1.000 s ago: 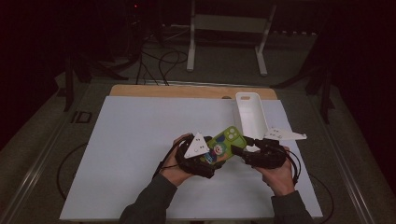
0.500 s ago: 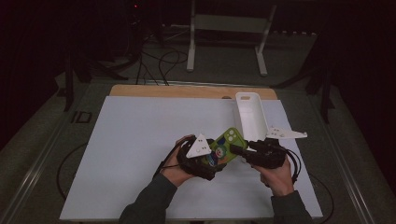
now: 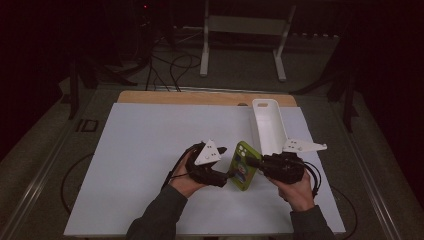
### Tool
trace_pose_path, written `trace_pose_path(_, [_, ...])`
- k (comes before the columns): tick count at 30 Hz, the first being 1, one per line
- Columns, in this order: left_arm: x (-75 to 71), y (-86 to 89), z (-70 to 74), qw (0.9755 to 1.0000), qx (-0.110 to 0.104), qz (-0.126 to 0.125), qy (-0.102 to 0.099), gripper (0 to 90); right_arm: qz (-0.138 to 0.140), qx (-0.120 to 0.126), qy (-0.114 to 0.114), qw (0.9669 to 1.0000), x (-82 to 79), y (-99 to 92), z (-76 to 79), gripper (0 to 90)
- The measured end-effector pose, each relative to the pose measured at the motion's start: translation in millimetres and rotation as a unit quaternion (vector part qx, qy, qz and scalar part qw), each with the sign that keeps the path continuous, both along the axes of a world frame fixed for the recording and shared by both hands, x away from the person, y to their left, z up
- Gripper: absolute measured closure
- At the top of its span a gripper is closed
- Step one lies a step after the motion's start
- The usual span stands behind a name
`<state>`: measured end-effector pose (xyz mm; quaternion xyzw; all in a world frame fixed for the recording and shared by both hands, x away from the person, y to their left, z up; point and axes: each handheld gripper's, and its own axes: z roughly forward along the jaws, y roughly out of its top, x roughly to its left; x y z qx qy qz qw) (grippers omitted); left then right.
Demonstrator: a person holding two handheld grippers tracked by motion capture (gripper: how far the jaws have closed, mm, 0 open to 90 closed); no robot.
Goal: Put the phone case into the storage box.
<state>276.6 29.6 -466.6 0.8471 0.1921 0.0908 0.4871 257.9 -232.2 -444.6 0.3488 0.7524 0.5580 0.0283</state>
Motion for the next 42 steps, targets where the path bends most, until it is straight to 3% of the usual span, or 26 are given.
trace_pose_path(3, [3.2, 2.1, -2.5, 0.9997, -0.003, -0.008, 0.021, 20.7, 0.004, -0.004, -0.009, 0.9999, -1.1, -0.6, 2.4, 77.6])
trace_pose_path(9, [6.8, 6.4, -4.6, 0.9988, -0.011, -0.014, 0.045, 16.3, 0.01, -0.004, -0.02, 0.9997, -2.5, -1.6, 5.6, 77.7])
trace_pose_path(16, [10.6, 10.5, -5.4, 0.9973, -0.023, -0.022, 0.066, 17.9, 0.016, 0.003, -0.032, 0.9994, -3.4, -3.9, 9.7, 77.7])
trace_pose_path(18, [11.6, 12.0, -6.4, 0.9959, -0.038, -0.029, 0.077, 18.3, 0.022, 0.009, -0.036, 0.9991, -4.4, -4.8, 12.8, 77.7])
trace_pose_path(25, [11.9, 11.3, -8.4, 0.9938, -0.043, -0.057, 0.085, 19.9, 0.039, 0.036, -0.045, 0.9976, -5.6, -6.0, 20.2, 77.7])
trace_pose_path(32, [12.4, 9.7, -9.9, 0.9924, -0.045, -0.074, 0.087, 21.8, 0.051, 0.041, -0.053, 0.9964, -6.8, -3.8, 23.5, 77.7])
trace_pose_path(42, [10.8, 10.7, -9.0, 0.9917, -0.049, -0.085, 0.083, 32.2, 0.069, 0.059, -0.059, 0.9941, -7.5, -0.7, 25.2, 77.8])
